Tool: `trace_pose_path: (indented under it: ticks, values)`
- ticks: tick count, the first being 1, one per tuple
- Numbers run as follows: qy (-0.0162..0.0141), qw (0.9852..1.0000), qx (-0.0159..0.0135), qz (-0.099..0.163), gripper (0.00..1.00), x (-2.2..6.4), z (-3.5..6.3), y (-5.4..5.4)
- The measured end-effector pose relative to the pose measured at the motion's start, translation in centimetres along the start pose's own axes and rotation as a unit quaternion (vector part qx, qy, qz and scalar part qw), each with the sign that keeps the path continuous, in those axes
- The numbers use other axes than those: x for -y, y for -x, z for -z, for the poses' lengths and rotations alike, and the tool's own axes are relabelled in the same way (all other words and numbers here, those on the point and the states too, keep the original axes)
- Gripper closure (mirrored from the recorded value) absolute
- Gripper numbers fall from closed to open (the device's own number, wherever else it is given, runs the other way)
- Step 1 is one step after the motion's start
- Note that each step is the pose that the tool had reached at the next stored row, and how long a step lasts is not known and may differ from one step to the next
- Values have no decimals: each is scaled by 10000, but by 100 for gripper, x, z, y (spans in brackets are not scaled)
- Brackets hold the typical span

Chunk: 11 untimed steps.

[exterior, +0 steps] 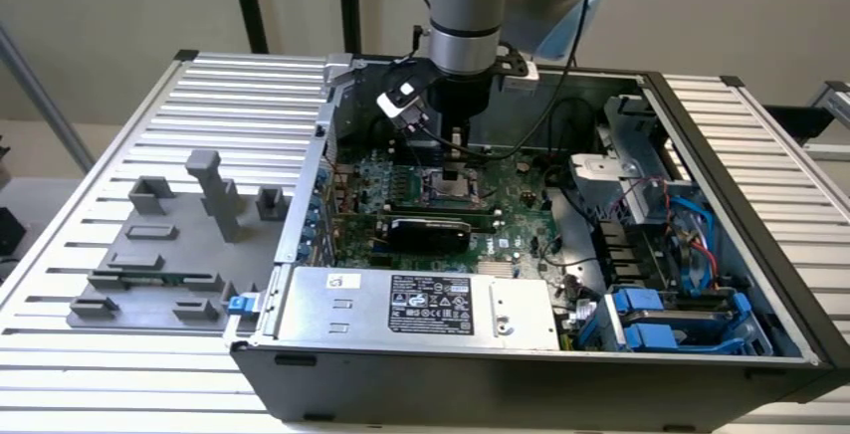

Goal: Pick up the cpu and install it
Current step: 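Place the cpu into insertion slot, then close the cpu cover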

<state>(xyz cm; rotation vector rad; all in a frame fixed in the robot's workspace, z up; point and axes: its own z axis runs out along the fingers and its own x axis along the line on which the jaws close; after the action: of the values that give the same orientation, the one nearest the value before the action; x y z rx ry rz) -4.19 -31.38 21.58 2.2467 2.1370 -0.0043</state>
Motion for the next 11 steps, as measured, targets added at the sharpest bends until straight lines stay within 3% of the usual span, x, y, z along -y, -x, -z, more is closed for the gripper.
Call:
trace_pose_path:
  ticks: [11]
  values:
    - [0, 10000, 0, 0, 89, 0, 0, 0]
